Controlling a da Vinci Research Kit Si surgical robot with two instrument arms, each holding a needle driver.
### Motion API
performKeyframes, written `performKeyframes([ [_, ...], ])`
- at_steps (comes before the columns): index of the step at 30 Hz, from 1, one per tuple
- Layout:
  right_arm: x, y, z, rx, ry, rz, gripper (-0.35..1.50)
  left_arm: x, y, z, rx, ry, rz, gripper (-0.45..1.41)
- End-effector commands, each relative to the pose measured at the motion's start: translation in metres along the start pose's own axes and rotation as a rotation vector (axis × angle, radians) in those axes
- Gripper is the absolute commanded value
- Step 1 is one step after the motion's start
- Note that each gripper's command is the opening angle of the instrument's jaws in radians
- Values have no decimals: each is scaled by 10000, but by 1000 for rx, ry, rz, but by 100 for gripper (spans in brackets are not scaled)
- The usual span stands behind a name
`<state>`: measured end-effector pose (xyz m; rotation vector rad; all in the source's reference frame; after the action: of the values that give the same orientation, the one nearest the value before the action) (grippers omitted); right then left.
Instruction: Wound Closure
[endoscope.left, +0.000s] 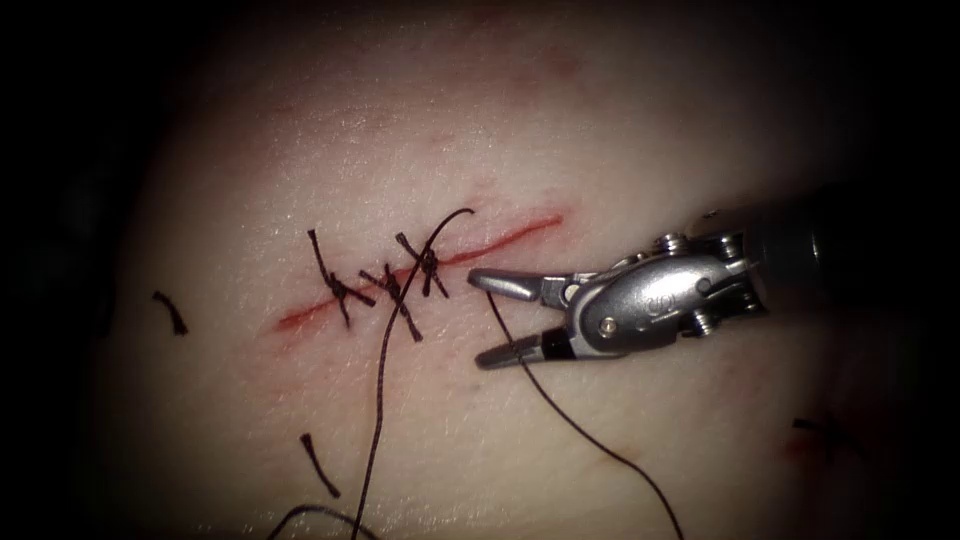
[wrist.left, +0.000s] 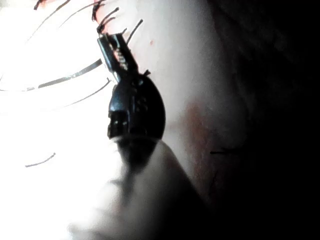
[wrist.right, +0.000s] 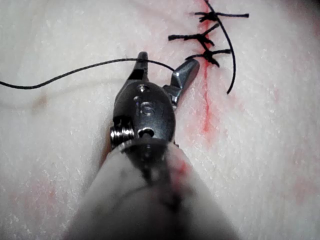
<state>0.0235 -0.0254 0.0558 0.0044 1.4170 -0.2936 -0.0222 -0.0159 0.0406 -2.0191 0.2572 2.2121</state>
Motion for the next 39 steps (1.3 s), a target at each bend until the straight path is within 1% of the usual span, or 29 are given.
performKeyframes([
  [1, 1, -8, 5, 4, 5, 2, -35, -6, 4, 6, 0, -1, -2, -45],
  [5, 5, -10, -1, -3, -11, 2, -35, -6, 4, 6, 0, 0, -2, -45],
  [10, 18, -30, -13, 25, 0, -14, -35, -7, 4, 5, 2, 2, -7, -45],
  [14, 40, -59, -28, 88, 22, -1, -35, -11, 3, 6, 5, 5, -12, -45],
  [19, 77, -105, -47, 186, 57, 25, -35, -17, 3, 9, 10, 0, -21, -45],
  [22, 95, -128, -55, 249, 70, 32, -35, -17, 4, 11, 13, -1, -26, -45],
  [25, 109, -145, -59, 323, 86, 42, -35, -17, 5, 11, 14, -2, -25, -45],
  [28, 120, -156, -59, 385, 97, 52, -35, -17, 5, 11, 13, -1, -25, -45],
  [31, 122, -146, -56, 379, 107, 65, -35, -17, 5, 10, 13, -1, -25, -45],
  [32, 121, -137, -54, 339, 94, 87, 5, -17, 5, 10, 13, -1, -25, -45],
  [33, 119, -129, -54, 301, 79, 100, 56, -17, 5, 10, 12, -1, -25, -45],
  [34, 117, -120, -54, 265, 63, 110, 91, -17, 5, 10, 12, -1, -25, -45],
  [35, 115, -107, -55, 226, 56, 129, 111, -17, 5, 9, 12, -1, -25, -45],
  [36, 112, -97, -56, 201, 51, 144, 118, -17, 5, 9, 11, 0, -25, -45],
  [38, 107, -76, -58, 165, 46, 181, 121, -17, 5, 7, 10, 0, -24, -45],
  [39, 105, -67, -58, 148, 41, 176, 125, -17, 5, 6, 14, 0, -24, -45],
])
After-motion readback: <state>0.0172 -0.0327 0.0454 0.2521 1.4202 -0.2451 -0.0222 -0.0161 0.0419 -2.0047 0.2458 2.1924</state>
